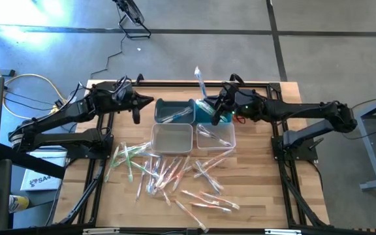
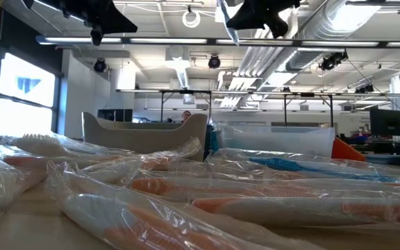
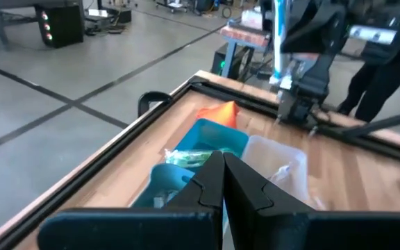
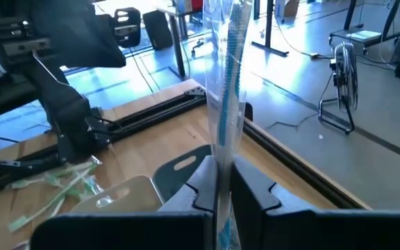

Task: Pick & Place Toothbrushes
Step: Put the blue toothbrush into the dark blue bin

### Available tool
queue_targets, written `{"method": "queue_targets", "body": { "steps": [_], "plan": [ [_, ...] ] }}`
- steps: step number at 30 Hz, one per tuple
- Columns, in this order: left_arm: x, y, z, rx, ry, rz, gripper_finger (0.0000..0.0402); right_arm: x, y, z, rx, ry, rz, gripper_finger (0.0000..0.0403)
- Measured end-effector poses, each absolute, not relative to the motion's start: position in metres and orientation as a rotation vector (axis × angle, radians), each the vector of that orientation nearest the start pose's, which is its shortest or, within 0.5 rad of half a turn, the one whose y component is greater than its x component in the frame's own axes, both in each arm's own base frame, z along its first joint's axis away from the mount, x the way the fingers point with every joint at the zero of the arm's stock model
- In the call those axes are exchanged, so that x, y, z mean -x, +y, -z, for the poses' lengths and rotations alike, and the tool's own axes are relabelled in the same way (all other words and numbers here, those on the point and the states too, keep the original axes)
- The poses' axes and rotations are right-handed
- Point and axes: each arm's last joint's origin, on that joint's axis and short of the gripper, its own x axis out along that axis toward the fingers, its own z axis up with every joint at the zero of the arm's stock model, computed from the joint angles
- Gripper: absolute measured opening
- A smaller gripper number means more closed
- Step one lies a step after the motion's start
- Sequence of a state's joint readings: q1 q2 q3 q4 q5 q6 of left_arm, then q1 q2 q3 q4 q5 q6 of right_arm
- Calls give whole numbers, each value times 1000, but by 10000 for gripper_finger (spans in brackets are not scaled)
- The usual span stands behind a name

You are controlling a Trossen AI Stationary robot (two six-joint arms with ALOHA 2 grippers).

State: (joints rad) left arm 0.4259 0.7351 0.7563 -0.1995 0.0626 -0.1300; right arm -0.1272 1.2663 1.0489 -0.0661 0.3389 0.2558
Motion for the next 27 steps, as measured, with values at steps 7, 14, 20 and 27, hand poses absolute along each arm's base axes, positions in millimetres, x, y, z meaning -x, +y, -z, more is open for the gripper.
{"method": "queue_targets", "body": {
  "steps": [7,14,20,27],
  "plan": [
    [-184,81,-315,133,187,-358,0,-287,-46,-327,-216,251,498,13],
    [-221,91,-312,128,51,-143,0,-296,-46,-315,-220,299,466,13],
    [-224,92,-322,104,-75,-92,0,-297,-40,-315,-223,304,429,13],
    [-224,94,-324,168,-107,-169,0,-298,-35,-316,-227,298,411,13]
  ]
}}
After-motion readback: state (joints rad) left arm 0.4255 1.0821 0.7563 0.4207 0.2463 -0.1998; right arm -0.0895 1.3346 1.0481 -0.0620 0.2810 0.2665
